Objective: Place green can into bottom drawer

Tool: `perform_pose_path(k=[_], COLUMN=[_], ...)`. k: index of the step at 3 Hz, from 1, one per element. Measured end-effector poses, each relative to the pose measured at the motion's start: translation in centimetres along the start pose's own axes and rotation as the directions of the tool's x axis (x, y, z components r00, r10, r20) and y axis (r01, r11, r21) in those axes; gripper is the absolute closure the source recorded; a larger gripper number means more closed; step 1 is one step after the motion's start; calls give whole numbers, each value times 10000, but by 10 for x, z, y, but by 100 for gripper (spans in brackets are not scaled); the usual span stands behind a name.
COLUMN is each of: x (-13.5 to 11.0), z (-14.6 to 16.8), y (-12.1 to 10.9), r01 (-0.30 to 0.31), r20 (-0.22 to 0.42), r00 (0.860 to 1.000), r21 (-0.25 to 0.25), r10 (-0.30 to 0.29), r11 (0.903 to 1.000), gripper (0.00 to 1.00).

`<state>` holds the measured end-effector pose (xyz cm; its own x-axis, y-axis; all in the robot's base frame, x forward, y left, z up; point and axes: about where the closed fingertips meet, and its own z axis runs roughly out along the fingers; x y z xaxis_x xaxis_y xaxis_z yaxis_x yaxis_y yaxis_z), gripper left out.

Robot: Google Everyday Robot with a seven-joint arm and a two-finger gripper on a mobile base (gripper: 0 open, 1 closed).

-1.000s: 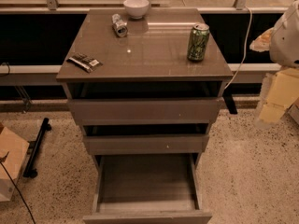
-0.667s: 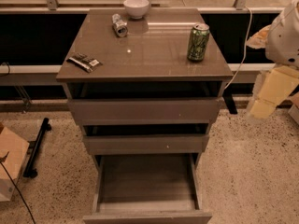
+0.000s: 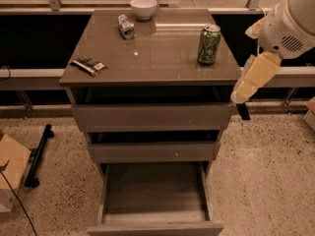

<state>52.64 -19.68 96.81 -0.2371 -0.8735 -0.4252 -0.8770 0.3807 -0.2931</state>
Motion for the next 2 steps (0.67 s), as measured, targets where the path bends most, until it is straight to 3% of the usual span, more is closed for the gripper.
perform_pose_path(k=[1,2], x=[0,1], z=[1,9], y=[0,2], r01=[-5,-484], r20=[5,-35], r00=[10000,9988], r21=[-5,-1], r10=[5,484], r11=[10000,9988], gripper=[0,0])
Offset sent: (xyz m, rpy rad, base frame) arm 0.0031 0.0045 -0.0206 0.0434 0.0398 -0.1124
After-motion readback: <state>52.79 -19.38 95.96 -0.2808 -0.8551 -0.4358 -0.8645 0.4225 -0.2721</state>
